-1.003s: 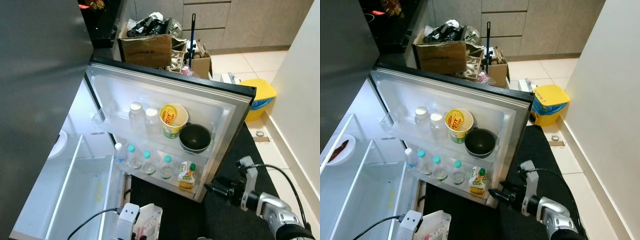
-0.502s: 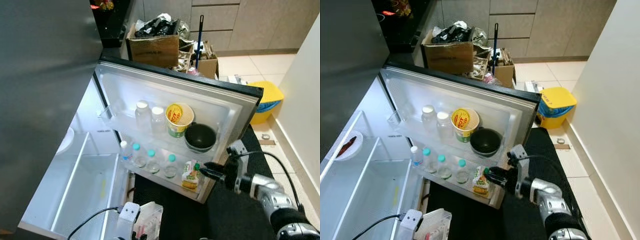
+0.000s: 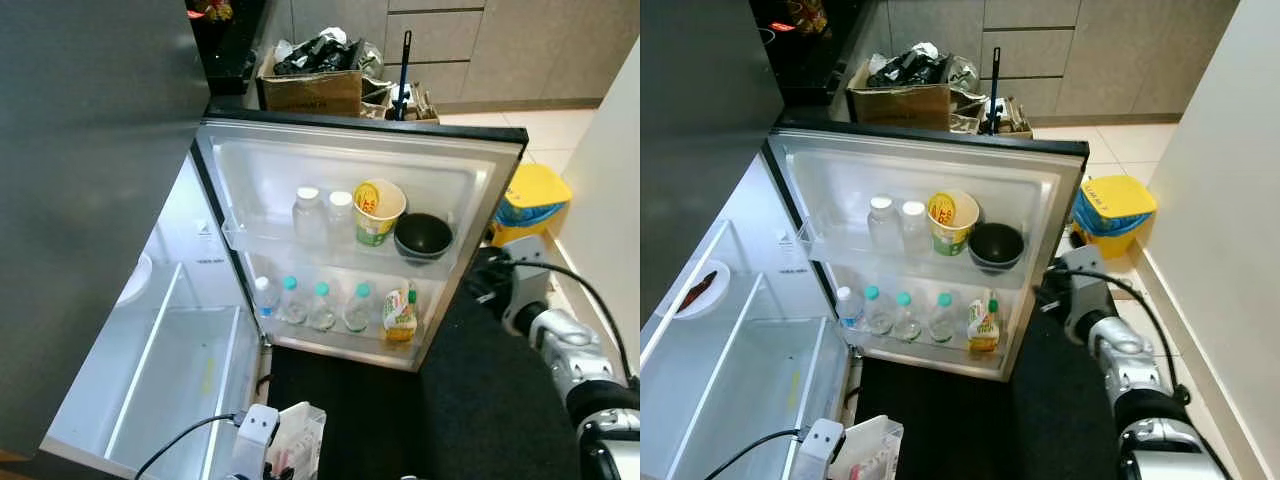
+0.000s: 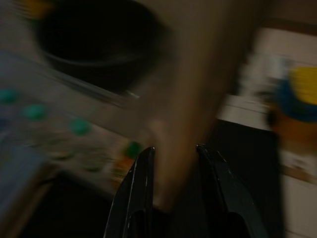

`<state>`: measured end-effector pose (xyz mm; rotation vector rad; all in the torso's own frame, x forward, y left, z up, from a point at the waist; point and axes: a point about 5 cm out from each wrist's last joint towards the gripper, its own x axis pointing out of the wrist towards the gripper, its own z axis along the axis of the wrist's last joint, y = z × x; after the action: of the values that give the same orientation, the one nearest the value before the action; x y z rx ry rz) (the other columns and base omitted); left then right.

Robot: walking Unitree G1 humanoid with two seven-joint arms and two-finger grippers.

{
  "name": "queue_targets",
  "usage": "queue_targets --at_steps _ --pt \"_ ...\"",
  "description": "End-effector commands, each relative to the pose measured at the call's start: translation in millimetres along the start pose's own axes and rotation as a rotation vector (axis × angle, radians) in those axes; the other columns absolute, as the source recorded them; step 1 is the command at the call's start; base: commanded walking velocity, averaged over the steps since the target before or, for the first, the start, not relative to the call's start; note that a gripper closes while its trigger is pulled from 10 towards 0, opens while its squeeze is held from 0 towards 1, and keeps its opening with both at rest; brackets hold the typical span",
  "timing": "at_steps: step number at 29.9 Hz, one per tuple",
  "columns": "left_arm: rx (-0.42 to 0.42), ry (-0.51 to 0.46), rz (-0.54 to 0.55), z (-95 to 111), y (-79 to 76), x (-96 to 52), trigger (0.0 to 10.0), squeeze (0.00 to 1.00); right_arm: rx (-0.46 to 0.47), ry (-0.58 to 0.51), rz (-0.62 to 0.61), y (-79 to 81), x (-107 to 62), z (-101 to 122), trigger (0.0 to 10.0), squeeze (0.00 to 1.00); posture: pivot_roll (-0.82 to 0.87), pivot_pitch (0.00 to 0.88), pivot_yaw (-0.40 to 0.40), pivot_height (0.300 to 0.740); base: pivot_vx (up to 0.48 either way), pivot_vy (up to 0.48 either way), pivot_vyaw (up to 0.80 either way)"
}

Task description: Restocking fridge

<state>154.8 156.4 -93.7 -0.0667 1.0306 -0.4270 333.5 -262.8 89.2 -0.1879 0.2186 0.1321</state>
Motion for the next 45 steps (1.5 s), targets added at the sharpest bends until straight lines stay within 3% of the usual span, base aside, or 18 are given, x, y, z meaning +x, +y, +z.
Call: queue_targets --at_steps 1,4,7,8,9,11,12,15,16,17,19,22,24,26,30,34,45 --pt "-0.016 0.064 -0.020 -18 -6.9 -0.6 10.0 0.00 -0.014 0.012 -0.097 -13.1 -3.9 -2 10.0 0.00 -0.11 0.076 0.012 0.740 0.000 0.000 0.00" --pt "-0.014 0.065 -0.020 -18 -7.0 -0.5 10.0 0.00 -0.016 0.021 -0.110 -14.7 -5.1 -5 10.0 0.00 -0.11 0.077 0.014 0.740 0.000 0.000 0.00" --pt "-0.009 0.067 -0.020 -17 -6.8 -0.5 10.0 0.00 0.000 0.054 -0.065 -5.3 -6.9 -16 10.0 0.00 -0.11 0.079 0.018 0.740 0.000 0.000 0.00" --pt "-0.007 0.067 -0.021 -17 -6.7 -0.3 10.0 0.00 0.013 0.087 -0.016 5.6 -8.3 -28 10.0 0.00 -0.11 0.079 0.019 0.740 0.000 0.000 0.00" --pt "-0.007 0.067 -0.021 -17 -6.7 -0.3 10.0 0.00 0.013 0.087 -0.016 5.6 -8.3 -28 10.0 0.00 -0.11 0.079 0.019 0.740 0.000 0.000 0.00" --pt "-0.002 0.067 -0.022 -15 -6.9 0.1 10.0 0.00 0.042 0.172 0.068 27.9 -14.3 -53 10.0 0.00 -0.12 0.077 0.021 0.740 0.000 0.000 0.00" --pt "-0.002 0.067 -0.022 -15 -6.9 0.1 10.0 0.00 0.042 0.172 0.068 27.9 -14.3 -53 10.0 0.00 -0.12 0.077 0.021 0.740 0.000 0.000 0.00" --pt "0.003 0.063 -0.024 -13 -7.3 0.8 10.0 0.00 0.066 0.329 0.120 54.7 -32.7 -95 10.0 0.00 -0.11 0.077 0.019 0.740 0.000 0.000 0.00" --pt "0.003 0.063 -0.024 -13 -7.3 0.8 10.0 0.00 0.066 0.329 0.120 54.7 -32.7 -95 10.0 0.00 -0.11 0.077 0.019 0.740 0.000 0.000 0.00" --pt "0.004 0.063 -0.025 -13 -7.5 1.0 10.0 0.00 0.064 0.391 0.127 61.5 -41.7 -110 10.0 0.00 -0.11 0.076 0.019 0.740 0.000 0.000 0.00" --pt "0.004 0.063 -0.025 -13 -7.5 1.0 10.0 0.00 0.064 0.391 0.127 61.5 -41.7 -110 10.0 0.00 -0.11 0.076 0.019 0.740 0.000 0.000 0.00" --pt "0.006 0.065 -0.025 -13 -7.5 1.0 10.0 0.00 0.077 0.529 0.134 72.1 -66.9 -142 10.0 0.00 -0.11 0.075 0.018 0.740 0.000 0.000 0.25" --pt "0.005 0.066 -0.024 -13 -7.5 0.9 10.0 0.00 0.072 0.559 0.136 73.5 -73.2 -149 10.0 0.00 -0.11 0.075 0.018 0.740 0.000 0.000 0.74" --pt "0.004 0.068 -0.025 -14 -7.7 0.9 10.0 0.00 0.076 0.646 0.121 75.3 -90.6 -166 10.0 0.00 -0.11 0.075 0.014 0.740 0.000 0.000 0.72" --pt "0.004 0.068 -0.025 -14 -7.8 0.9 10.0 0.00 0.076 0.674 0.114 75.7 -96.5 -171 10.0 0.00 -0.11 0.075 0.014 0.740 0.000 0.000 0.72" --pt "0.005 0.068 -0.027 -14 -8.1 0.9 10.0 0.00 0.033 0.818 0.097 75.1 -129.6 -196 10.0 0.00 -0.11 0.065 0.008 0.740 0.000 0.000 0.72" --pt "0.014 0.069 -0.032 -13 -9.8 1.9 10.0 0.00 0.032 0.919 0.099 76.8 -154.3 -212 10.0 0.00 -0.11 0.055 0.003 0.740 0.000 0.000 0.72"
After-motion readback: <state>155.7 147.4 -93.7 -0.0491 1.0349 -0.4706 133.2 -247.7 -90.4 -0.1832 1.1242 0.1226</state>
